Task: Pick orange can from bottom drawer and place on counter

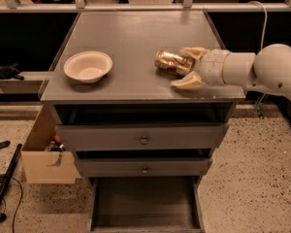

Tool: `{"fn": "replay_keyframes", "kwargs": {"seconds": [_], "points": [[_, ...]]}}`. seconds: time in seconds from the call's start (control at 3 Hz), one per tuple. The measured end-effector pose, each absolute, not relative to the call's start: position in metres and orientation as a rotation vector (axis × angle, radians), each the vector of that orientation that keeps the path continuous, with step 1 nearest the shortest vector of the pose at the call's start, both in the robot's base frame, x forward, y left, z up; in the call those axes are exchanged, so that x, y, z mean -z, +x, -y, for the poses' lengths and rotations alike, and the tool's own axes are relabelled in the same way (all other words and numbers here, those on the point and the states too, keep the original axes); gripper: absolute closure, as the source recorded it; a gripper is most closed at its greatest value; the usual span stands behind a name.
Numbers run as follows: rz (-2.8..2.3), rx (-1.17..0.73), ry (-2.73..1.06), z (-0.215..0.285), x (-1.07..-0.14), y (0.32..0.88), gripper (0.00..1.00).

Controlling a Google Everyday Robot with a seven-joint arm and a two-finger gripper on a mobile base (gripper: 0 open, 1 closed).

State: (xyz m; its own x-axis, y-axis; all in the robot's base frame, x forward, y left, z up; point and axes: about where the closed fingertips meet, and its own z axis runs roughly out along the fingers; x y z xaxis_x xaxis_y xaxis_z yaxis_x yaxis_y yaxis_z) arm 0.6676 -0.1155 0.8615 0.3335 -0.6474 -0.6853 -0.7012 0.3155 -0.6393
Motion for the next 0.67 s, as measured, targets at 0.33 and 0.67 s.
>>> {"fn": "replay_keyframes", "kwargs": {"seconds": [0.33,0.67], "points": [[-1.354,-0.056,-1.372,0.1154,-0.8615,0.6676,0.0],[-1.354,-0.056,-1.372,0.1154,-0.8615,0.6676,0.0]]}}
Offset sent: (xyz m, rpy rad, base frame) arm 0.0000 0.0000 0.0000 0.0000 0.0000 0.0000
